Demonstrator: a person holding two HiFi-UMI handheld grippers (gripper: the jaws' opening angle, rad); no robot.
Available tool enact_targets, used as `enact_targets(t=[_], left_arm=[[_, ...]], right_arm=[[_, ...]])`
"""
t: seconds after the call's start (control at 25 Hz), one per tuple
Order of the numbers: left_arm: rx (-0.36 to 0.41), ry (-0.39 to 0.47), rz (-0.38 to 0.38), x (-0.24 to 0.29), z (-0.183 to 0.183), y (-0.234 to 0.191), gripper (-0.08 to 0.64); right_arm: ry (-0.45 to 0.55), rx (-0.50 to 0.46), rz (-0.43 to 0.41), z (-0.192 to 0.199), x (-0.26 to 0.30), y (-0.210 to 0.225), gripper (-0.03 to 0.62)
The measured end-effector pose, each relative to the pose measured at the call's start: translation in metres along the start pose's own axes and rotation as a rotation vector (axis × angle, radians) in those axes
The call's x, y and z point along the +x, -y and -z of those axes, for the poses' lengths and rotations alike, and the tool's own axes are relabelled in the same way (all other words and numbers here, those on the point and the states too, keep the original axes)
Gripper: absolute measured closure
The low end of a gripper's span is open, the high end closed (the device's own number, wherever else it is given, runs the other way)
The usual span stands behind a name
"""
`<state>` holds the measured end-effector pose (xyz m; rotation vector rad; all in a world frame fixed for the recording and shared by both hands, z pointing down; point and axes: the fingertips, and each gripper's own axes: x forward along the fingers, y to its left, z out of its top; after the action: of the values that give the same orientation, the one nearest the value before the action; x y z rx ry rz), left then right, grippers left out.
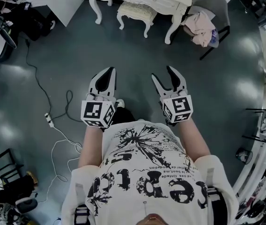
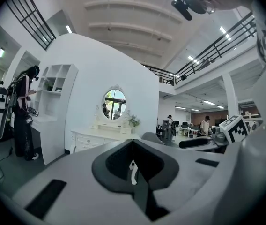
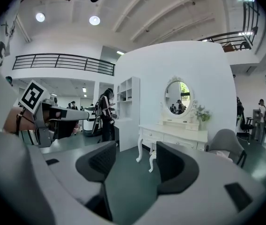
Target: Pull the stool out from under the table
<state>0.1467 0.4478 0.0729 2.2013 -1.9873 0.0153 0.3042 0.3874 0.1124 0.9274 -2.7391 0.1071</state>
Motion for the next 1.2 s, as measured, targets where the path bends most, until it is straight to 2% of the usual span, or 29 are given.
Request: enact_targets(t=[0.28,0.56,0.76,0.96,1.2], left_arm=[[-0.001,-0.029,0.046,0.044,-0.009,-0.086,0.538],[0.027,-0.052,0.094,0.083,-0.021,-0.158,0.540],[-0.016,-0.078,0.094,0.120,-0.014,-0.189,0.540],[-0.022,-0.111,0.088,0.180,-0.003,-0.212,0.539],[-0.025,-0.142,0.095,0.296,-0.005,-0.231,0.540]], right_arm=[[-0.017,0.007,0.056,-0.016,0.087,-0.005,0.331],[-0.022,0.063,0.124,-0.032,0.169,-0.002,0.331],[-0.050,0.062,0.139,-0.036,0.209,0.012,0.331],[-0.100,0.082,0.167,-0.024,0.262,0.059,0.331],[-0.093,0.106,0.184,-0.031,0.345,0.149,0.331]])
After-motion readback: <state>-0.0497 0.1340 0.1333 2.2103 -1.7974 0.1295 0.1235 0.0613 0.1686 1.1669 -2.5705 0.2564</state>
